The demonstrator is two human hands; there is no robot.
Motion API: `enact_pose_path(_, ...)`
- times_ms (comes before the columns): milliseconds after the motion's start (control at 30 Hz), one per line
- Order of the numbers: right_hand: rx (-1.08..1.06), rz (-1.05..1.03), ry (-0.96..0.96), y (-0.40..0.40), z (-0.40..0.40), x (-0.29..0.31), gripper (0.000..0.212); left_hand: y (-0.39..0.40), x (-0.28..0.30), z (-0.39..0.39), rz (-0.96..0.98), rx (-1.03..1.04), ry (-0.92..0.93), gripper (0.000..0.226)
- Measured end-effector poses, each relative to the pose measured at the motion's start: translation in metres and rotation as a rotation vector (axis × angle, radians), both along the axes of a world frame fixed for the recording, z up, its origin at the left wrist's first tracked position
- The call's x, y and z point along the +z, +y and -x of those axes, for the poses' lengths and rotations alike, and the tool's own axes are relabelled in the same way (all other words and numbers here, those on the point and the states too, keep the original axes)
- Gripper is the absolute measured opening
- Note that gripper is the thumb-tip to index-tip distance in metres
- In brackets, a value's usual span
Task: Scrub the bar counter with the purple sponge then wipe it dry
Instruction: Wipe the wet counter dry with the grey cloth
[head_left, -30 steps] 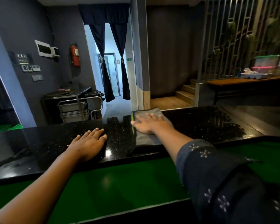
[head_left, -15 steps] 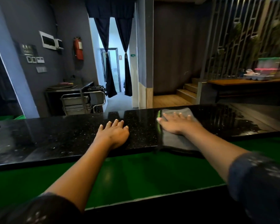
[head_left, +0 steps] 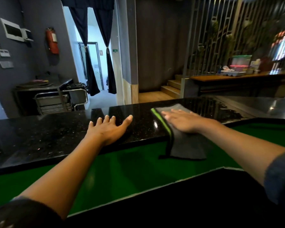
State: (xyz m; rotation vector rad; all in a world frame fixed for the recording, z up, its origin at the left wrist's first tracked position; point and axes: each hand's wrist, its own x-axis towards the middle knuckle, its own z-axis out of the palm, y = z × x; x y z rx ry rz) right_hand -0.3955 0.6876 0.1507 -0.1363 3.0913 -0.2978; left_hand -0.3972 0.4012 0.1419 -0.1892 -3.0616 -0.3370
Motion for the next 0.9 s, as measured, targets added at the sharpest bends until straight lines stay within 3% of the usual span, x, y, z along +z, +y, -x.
enact_pose_path(233,-0.269,-0.046,-0.018,0.005,0.034,0.004,0.057,0.002,0.004,-0.004,0.036,0.012,-0.014,0.118)
enact_pose_path(600,0.002,-0.059,-0.026,0.039,-0.041,0.001,0.054,0.002,0.004,-0.008,0.054,0.006,0.007,0.116)
enact_pose_path(767,-0.063,-0.062,-0.019,0.048,-0.009,0.009,0.055,0.01,0.004,-0.014,0.133,-0.053,0.195,0.094)
enact_pose_path(900,-0.126,-0.061,-0.024,0.034,0.033,0.015,0.056,0.03,0.015,-0.012,0.378,-0.037,0.268,0.074)
